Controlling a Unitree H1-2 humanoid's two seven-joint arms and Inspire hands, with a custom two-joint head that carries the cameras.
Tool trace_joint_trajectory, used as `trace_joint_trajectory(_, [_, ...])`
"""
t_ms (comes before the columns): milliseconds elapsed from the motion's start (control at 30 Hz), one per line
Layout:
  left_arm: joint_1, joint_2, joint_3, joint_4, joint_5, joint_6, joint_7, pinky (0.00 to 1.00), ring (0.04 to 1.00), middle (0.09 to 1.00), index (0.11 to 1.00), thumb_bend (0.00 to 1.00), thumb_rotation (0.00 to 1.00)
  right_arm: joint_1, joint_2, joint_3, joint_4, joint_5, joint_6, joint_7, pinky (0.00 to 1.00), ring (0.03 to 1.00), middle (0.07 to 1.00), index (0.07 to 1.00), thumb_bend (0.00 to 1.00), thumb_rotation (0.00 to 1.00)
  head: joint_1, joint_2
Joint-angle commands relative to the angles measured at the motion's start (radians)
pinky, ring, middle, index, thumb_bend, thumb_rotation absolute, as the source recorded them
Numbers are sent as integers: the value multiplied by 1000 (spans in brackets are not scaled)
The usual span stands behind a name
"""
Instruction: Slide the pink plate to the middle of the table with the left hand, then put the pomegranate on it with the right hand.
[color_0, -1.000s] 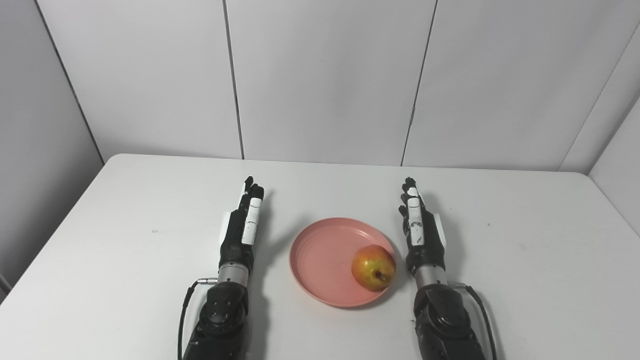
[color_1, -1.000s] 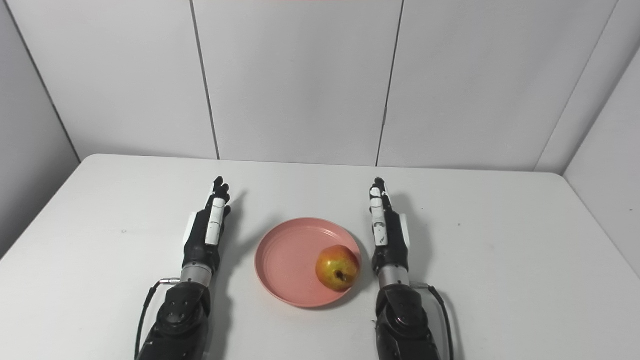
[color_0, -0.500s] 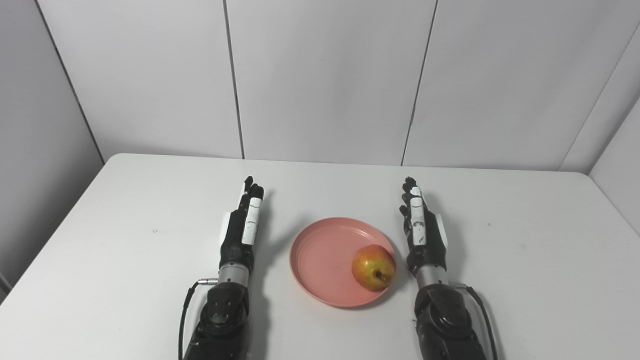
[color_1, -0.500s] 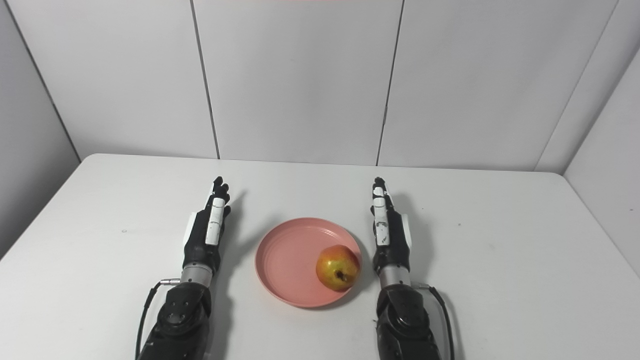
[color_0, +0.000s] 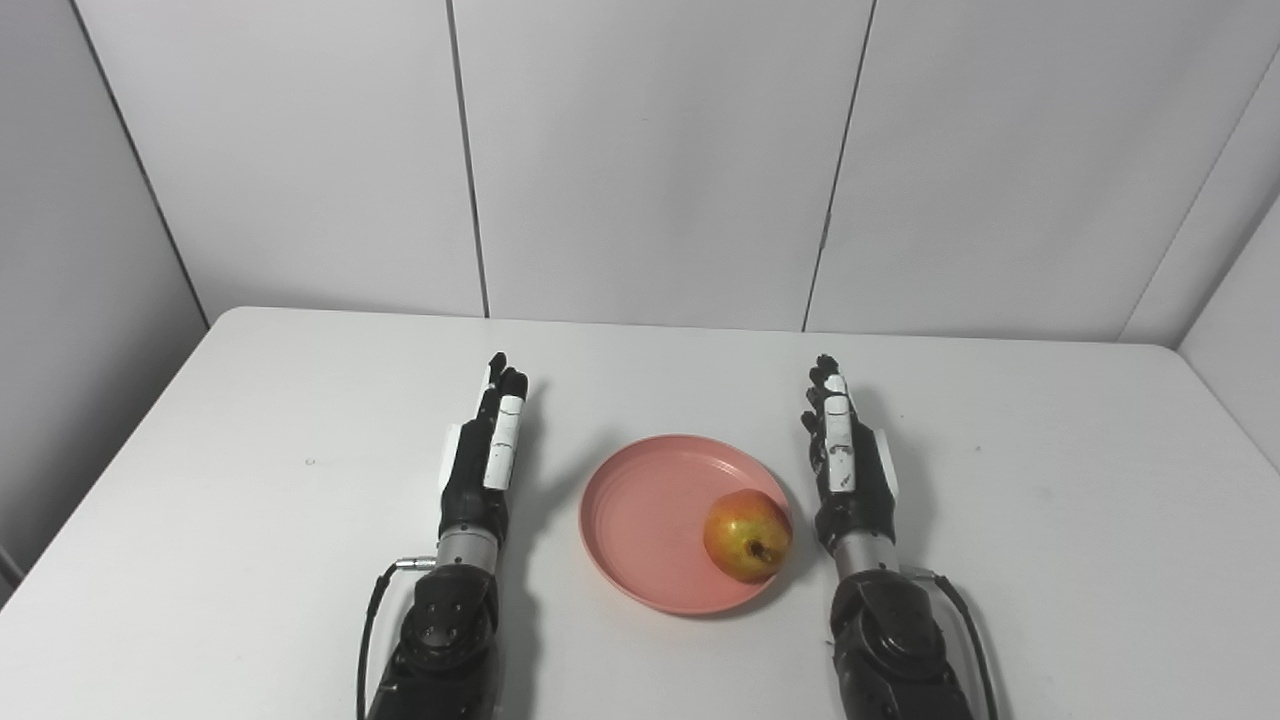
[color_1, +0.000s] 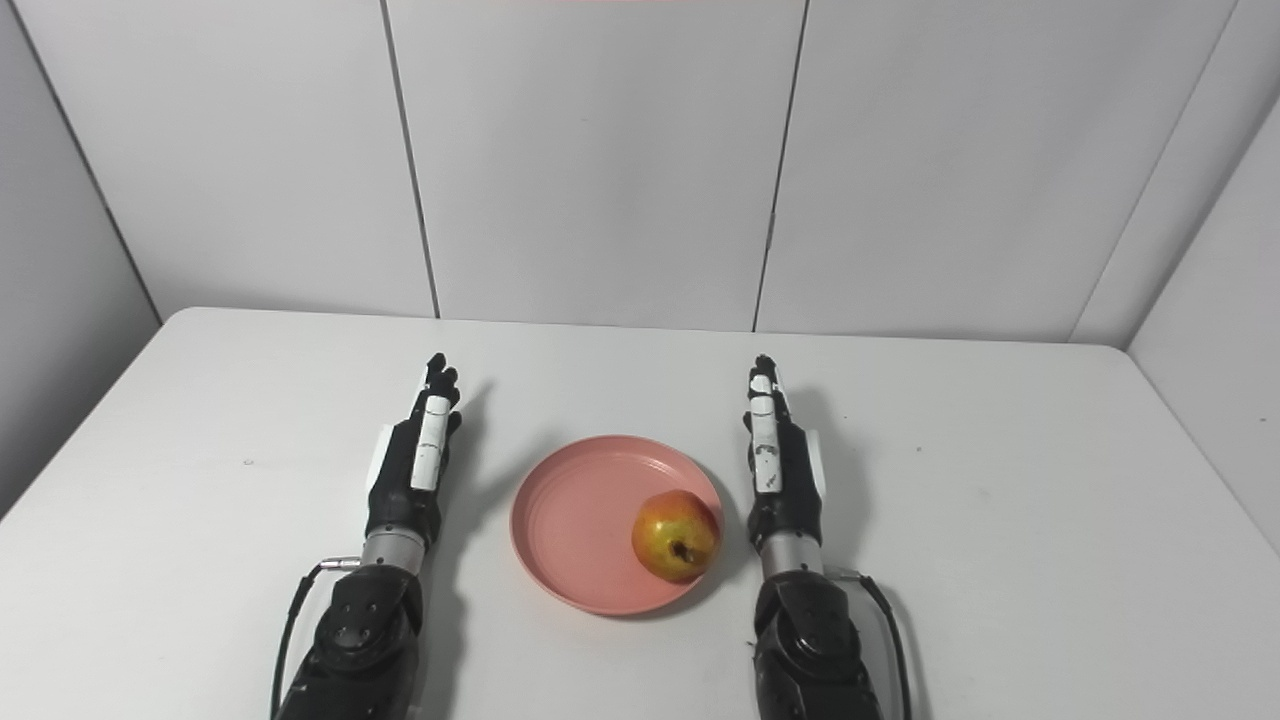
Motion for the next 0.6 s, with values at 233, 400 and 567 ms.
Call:
trace_joint_trajectory(233, [3,-6,0,8,-5,-7,-3,1000,1000,1000,1000,893,993,48,-9,-4,36,-1,3,11,1000,1000,972,960,814,1000,-2,-1])
trace_joint_trajectory(400, [2,-6,-2,11,-3,-13,-4,1000,1000,1000,1000,892,991,47,-13,-2,44,-3,-9,16,1000,1000,977,967,800,1000,-2,-1])
trace_joint_trajectory(567, [2,-7,-2,7,-1,-6,1,1000,1000,1000,1000,896,992,47,-15,-1,43,-5,-6,13,1000,1000,975,969,803,1000,-2,0])
